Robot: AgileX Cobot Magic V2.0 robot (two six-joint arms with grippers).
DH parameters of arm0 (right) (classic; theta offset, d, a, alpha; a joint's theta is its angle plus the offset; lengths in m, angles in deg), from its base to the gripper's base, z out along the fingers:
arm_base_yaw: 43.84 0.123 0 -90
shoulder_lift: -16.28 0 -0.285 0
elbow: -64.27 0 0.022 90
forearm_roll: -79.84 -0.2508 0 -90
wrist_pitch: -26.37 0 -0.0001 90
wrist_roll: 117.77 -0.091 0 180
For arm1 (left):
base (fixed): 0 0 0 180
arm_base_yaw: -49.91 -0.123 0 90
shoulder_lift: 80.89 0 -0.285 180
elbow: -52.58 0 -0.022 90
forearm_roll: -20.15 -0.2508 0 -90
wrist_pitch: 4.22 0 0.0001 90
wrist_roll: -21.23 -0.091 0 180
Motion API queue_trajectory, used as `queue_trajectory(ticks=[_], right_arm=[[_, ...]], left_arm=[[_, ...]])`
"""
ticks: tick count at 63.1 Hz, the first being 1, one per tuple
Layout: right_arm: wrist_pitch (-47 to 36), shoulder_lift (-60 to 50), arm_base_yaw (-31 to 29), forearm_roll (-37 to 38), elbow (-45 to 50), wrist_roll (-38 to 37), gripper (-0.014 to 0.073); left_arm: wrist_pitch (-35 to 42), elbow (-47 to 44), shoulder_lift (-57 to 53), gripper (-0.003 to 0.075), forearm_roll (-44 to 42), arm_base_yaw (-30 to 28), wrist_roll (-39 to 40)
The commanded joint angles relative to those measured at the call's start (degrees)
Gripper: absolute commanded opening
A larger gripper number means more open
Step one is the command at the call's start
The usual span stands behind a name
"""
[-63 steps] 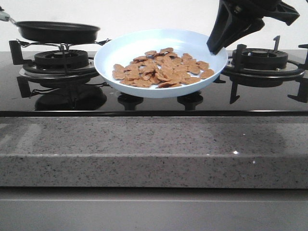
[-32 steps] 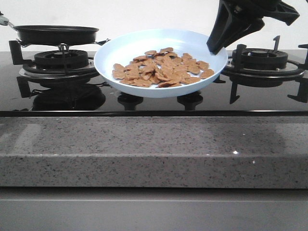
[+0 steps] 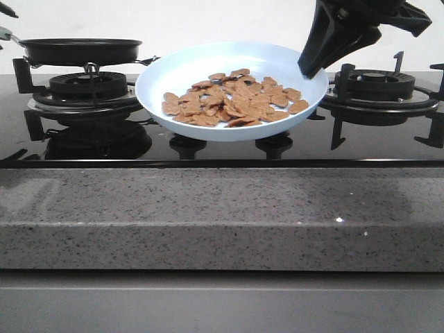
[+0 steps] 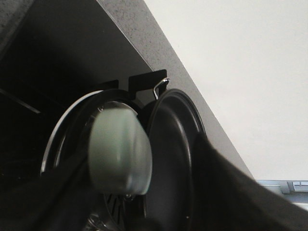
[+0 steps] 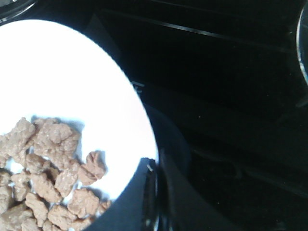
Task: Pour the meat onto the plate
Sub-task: 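Lower the empty pan back onto its burner with the left gripper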
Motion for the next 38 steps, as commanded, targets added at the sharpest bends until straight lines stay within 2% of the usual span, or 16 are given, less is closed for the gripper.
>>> queue_trajectory(ticks=[1,5,20,38], right_arm=[[-2.59,-2.57,0.06,-0.98,-1.54,0.43,-0.0057],[-2.59,-2.57,0.06,-0.98,-1.54,0.43,-0.0057],[-2.59,-2.57,0.06,-0.98,-1.54,0.43,-0.0057],[-2.59,-2.57,0.06,-0.98,-1.54,0.43,-0.0057]], left_arm=[[-1.14,2.07,-2.83,0.0514,2.97,0.12,0.11],[-1.78,2.07,-2.83,0.0538,2.95,-0.01,0.75],[-4.22,2.07,-2.83,0.0536,2.31,-0.01,2.56],[-6.89,2.07,-3.05,0.0536,-3.63,-0.01,6.24]])
